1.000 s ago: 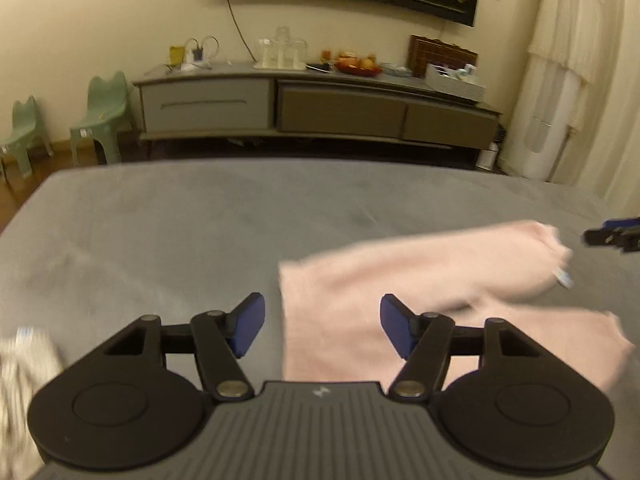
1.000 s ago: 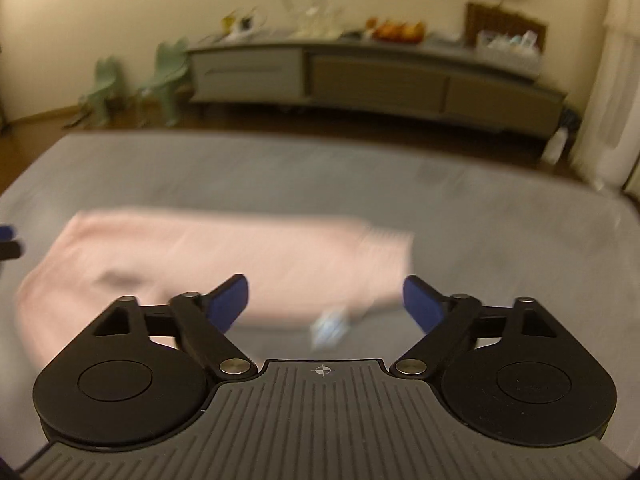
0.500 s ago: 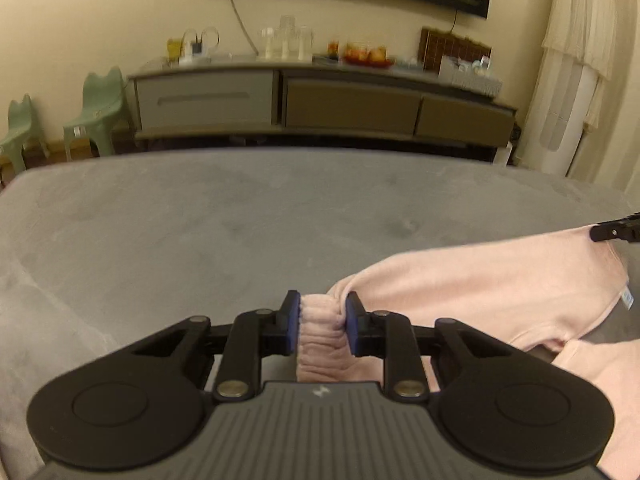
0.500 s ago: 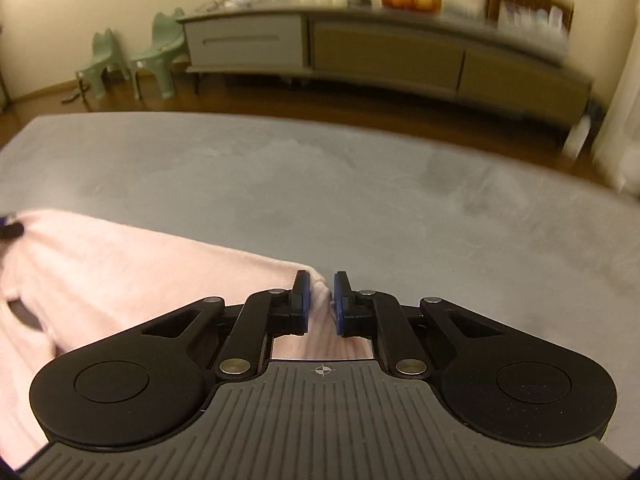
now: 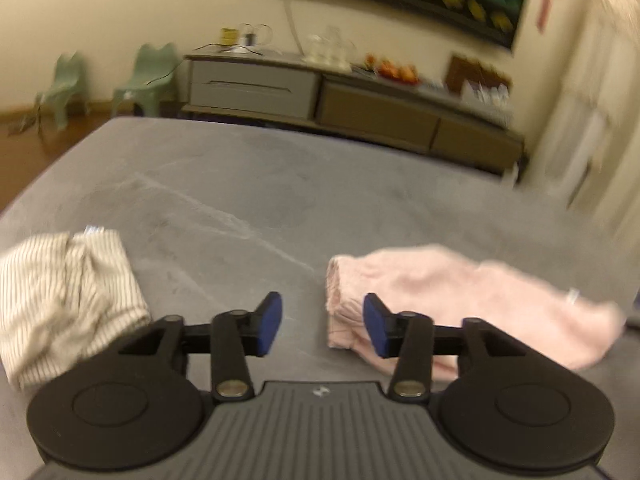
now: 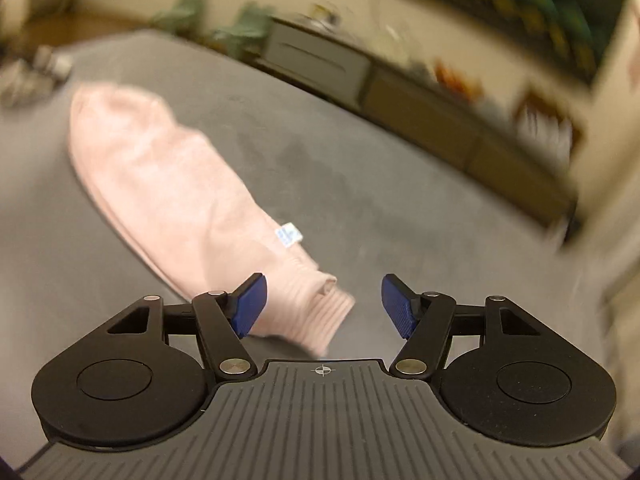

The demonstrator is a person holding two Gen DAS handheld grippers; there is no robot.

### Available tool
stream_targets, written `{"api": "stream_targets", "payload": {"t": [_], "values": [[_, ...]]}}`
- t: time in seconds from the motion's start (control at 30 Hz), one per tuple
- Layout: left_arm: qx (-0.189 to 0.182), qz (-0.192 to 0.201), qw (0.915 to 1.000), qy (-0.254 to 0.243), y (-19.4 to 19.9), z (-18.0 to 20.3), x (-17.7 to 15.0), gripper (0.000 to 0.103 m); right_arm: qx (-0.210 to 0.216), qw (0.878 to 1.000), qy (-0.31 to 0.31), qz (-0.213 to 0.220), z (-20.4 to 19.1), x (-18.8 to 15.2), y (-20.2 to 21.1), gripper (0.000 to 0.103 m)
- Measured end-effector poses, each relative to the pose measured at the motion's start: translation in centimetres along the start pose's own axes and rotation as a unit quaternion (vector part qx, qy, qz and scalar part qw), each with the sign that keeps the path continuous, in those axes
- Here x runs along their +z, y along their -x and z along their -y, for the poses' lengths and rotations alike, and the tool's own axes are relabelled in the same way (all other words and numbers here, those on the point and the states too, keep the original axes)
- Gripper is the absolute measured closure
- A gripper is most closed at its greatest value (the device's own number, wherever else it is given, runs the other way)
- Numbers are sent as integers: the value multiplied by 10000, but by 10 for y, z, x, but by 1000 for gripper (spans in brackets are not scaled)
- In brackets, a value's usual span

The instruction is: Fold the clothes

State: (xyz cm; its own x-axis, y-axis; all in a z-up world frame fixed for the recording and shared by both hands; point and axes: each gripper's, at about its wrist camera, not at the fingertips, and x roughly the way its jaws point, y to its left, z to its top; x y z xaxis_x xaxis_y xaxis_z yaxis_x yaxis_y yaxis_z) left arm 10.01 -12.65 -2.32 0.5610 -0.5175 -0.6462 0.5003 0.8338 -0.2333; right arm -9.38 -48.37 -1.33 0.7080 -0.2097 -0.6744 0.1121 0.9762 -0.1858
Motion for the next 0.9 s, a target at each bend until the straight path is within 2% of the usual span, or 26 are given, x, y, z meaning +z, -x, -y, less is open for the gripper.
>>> {"api": "stream_targets", "payload": {"t": [0.03, 0.07, 0.1, 0.2, 0.23, 0.3, 0.4, 0.43, 0.5, 0.6, 0.67, 0.77, 0.83, 0.9], "values": [[-143, 16, 9996, 235, 3, -3, 2, 54, 198, 9978, -636, -68, 11, 3, 1, 35], [-296, -10, 9985, 450, 2, -6, 4, 51, 494, 9897, -1340, -125, 22, 2, 2, 35], [-421, -57, 9971, 639, -2, -8, 6, 50, 787, 9758, -2032, -173, 32, 1, 2, 34], [-771, -196, 9910, 1079, -16, -9, 7, 49, 1534, 9133, -3768, -172, 51, -22, -4, 31], [-863, -239, 9889, 1186, -23, -9, 9, 48, 1637, 8960, -4122, -221, 51, -30, -8, 31], [-935, -291, 9867, 1296, -38, -7, 12, 48, 1576, 8820, -4424, -389, 45, -42, -16, 31], [-769, -363, 9904, 1090, -57, 2, 14, 49, 1316, 9062, -4000, -392, 32, -35, -23, 31], [-571, -427, 9928, 959, -64, 5, 12, 52, 1259, 9160, -3791, -361, 29, -30, -25, 31], [-327, -499, 9956, 719, -74, 9, 7, 70, 1099, 9355, -3334, -408, 22, -20, -34, 33], [-244, -550, 9966, 556, -78, 13, 0, 76, 815, 9543, -2765, -788, 18, -18, -48, 39], [-168, -556, 9974, 436, -77, 15, -5, 82, 530, 9678, -2315, -833, 17, -16, -49, 45], [-63, -552, 9981, 254, -73, 16, -11, 87, 69, 9791, -1815, -912, 15, -16, -48, 47], [-42, -553, 9983, 181, -71, 18, -14, 88, -121, 9831, -1564, -948, 11, -17, -45, 44], [-28, -562, 9983, 132, -68, 18, -15, 88, -233, 9832, -1532, -964, 11, -18, -45, 34]]}}
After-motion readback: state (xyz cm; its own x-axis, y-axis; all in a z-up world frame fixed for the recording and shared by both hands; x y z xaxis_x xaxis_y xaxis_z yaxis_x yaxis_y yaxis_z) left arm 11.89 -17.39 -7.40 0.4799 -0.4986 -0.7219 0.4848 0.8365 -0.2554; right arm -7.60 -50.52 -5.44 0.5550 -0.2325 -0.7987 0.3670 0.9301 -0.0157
